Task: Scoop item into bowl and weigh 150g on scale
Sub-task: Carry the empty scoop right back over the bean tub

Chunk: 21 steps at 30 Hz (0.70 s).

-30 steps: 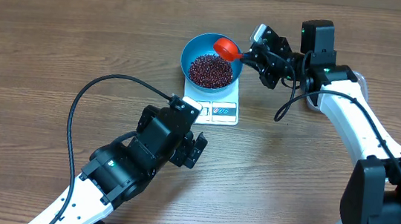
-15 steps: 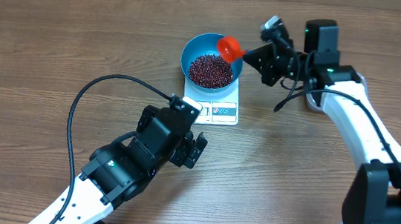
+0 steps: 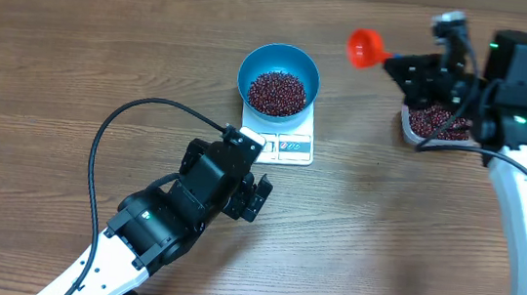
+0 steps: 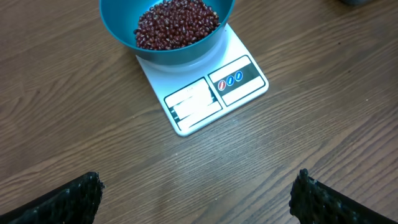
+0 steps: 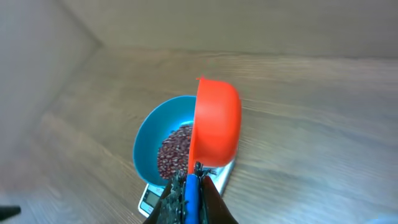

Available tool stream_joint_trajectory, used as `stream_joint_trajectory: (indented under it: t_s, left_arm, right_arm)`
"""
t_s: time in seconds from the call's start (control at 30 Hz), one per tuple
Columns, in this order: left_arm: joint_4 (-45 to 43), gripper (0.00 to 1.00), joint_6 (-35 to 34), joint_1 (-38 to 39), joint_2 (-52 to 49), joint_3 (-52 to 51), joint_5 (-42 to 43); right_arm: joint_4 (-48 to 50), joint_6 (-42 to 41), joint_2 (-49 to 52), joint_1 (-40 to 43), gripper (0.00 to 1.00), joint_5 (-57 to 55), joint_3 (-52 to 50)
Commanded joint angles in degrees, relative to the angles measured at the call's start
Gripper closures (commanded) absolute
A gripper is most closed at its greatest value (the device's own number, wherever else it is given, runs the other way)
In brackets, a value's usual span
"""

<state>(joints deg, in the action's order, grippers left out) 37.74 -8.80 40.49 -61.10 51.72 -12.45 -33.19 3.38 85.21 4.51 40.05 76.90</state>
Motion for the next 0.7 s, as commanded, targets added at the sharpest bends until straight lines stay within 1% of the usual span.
stream_joint_trajectory:
  t_s: [0.0,0.17,0.33,0.5,0.67]
  left_arm:
    - [-0.1,0.01,0.7,0.0,-0.4,-0.3,0.3]
    - [-0.1,0.01,0.7,0.0,-0.4,-0.3,0.3]
    - [-0.1,0.01,0.7,0.0,-0.4,-0.3,0.3]
    - [-0.1,0.0,0.7,0.0,-0.4,-0.3,0.3]
    - [-0.1,0.01,0.7,0.0,-0.4,-0.3,0.3]
  right_arm:
    - [-0.9,-6.2,-1.9,4.5,0.96,-0.2,1.1]
    - [-6.0,-13.3,-1.9,12.7,0.96,-1.0,1.1]
    - [-12.3,-15.6,-1.9,18.4,0.96,-3.7,1.1]
    - [-17.6,-15.6,-1.8,21.4,0.96,-8.1,1.0]
    - [-20.1,-15.5,-1.0,21.6,0.96,-13.9,1.0]
